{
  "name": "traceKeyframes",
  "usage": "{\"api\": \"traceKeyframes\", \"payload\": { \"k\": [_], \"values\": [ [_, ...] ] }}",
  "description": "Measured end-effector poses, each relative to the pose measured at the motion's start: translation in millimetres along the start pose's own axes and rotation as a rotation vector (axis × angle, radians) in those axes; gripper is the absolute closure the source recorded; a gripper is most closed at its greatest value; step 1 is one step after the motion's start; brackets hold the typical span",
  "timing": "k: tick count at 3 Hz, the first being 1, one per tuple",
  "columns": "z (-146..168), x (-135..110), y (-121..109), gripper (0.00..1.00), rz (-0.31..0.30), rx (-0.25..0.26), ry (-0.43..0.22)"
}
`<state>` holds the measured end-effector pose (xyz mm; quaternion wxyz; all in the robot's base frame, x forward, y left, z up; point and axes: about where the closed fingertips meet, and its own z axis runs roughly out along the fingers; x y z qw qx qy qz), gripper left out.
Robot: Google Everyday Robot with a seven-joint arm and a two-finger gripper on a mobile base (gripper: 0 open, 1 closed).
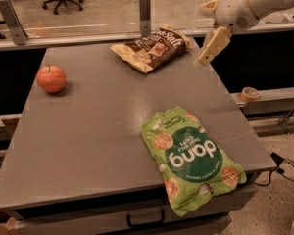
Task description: Move brown chip bag near green rice chip bag
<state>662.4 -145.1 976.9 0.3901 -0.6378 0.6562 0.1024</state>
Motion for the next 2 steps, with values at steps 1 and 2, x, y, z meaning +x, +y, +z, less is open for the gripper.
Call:
{"api": "traceKeyframes", "payload": {
  "k": [1,2],
  "values": [
    [0.1,0.0,0.0,0.0,0.0,0.0,0.0],
    [7.4,2.6,-3.9,0.0,0.022,0.009,-0.021]
  ]
}}
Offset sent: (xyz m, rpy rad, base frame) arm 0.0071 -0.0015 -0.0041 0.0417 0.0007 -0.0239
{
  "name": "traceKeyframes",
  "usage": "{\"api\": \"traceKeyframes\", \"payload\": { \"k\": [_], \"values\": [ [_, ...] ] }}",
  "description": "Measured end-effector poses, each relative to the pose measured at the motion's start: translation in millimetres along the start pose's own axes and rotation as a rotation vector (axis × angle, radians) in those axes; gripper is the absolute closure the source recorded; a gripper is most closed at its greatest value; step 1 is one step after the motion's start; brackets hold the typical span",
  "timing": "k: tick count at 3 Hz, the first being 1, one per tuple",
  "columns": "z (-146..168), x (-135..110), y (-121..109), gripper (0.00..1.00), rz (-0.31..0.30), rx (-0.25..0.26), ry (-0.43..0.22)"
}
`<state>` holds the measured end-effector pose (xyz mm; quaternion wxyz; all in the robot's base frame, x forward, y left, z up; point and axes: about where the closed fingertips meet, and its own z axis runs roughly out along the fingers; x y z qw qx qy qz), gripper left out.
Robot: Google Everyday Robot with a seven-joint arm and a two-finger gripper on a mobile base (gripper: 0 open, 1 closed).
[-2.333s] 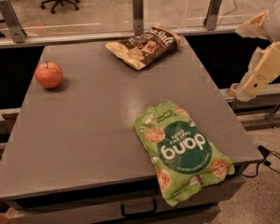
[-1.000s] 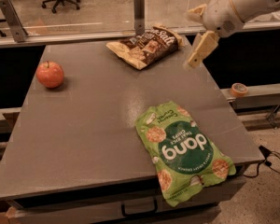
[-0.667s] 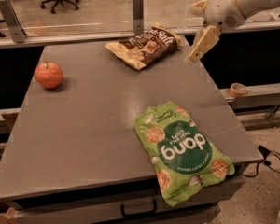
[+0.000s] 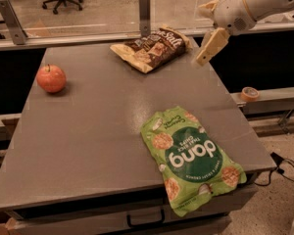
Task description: Move brown chip bag near green rice chip bag
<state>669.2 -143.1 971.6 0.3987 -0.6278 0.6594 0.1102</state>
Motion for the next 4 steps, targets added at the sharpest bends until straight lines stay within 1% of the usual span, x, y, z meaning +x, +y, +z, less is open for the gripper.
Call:
{"api": "traceKeyframes", "payload": {
  "k": [1,2,3,4],
  "values": [
    [19,10,-16,0.0,0.069,0.049,-0.059],
    [47,12,-34,0.0,0.116,0.094,-0.159],
    [68,15,-50,0.0,0.17,0.144,-0.252],
    [90,20,-65,0.0,0.241,0.195,-0.326]
  ]
}}
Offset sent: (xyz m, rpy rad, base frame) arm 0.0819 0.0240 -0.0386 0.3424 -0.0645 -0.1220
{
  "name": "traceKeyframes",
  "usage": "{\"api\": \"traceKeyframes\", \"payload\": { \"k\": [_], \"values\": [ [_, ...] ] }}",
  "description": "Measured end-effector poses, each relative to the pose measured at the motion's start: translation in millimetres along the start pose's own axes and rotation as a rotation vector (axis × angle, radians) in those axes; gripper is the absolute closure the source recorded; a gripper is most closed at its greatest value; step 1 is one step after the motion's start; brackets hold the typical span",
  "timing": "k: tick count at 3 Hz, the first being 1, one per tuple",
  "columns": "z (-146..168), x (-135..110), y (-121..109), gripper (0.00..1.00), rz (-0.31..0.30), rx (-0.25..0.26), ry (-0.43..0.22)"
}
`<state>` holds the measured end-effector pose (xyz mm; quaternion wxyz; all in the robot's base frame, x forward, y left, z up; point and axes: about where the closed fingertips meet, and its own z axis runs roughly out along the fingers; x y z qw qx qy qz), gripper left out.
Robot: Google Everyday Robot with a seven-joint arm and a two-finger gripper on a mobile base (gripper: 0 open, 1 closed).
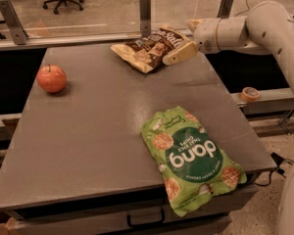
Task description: Move brown chip bag near green rice chip bag
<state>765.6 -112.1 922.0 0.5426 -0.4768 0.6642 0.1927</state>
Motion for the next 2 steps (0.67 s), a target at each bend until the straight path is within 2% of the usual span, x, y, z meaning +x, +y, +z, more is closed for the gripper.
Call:
{"api": "traceKeyframes", "payload": {
  "k": [1,2],
  "values": [
    [24,3,-13,0.0,0.063,0.069,-0.035],
    [47,5,-30,0.0,0.088,0.152,0.0]
  ]
}}
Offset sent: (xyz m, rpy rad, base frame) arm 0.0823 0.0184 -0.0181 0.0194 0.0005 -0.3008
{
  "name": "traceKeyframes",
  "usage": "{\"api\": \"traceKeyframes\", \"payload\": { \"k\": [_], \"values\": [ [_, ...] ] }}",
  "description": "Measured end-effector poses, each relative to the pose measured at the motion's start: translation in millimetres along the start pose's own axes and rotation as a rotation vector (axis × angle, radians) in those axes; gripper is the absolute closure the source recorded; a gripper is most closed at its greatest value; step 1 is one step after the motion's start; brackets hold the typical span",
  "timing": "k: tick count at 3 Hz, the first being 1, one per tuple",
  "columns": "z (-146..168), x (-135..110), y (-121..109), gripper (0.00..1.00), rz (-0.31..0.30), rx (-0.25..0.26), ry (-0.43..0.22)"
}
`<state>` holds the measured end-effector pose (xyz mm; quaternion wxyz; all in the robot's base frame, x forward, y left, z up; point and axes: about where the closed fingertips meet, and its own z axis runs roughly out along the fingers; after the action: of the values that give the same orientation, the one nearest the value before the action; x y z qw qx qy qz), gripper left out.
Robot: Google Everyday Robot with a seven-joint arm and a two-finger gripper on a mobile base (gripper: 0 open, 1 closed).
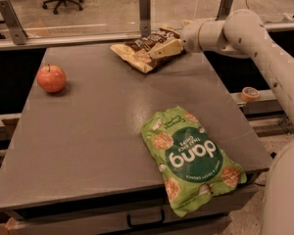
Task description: Move brown chip bag near green rice chip bag
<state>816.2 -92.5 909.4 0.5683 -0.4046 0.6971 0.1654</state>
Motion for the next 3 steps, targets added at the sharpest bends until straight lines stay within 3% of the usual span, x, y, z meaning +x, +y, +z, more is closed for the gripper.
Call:
{"api": "traceKeyframes", "payload": {
  "k": [2,3],
  "values": [
    [38,23,-26,0.0,0.036,0.067,0.121],
    [44,35,-34,0.18,0.054,0.058,0.161]
  ]
}}
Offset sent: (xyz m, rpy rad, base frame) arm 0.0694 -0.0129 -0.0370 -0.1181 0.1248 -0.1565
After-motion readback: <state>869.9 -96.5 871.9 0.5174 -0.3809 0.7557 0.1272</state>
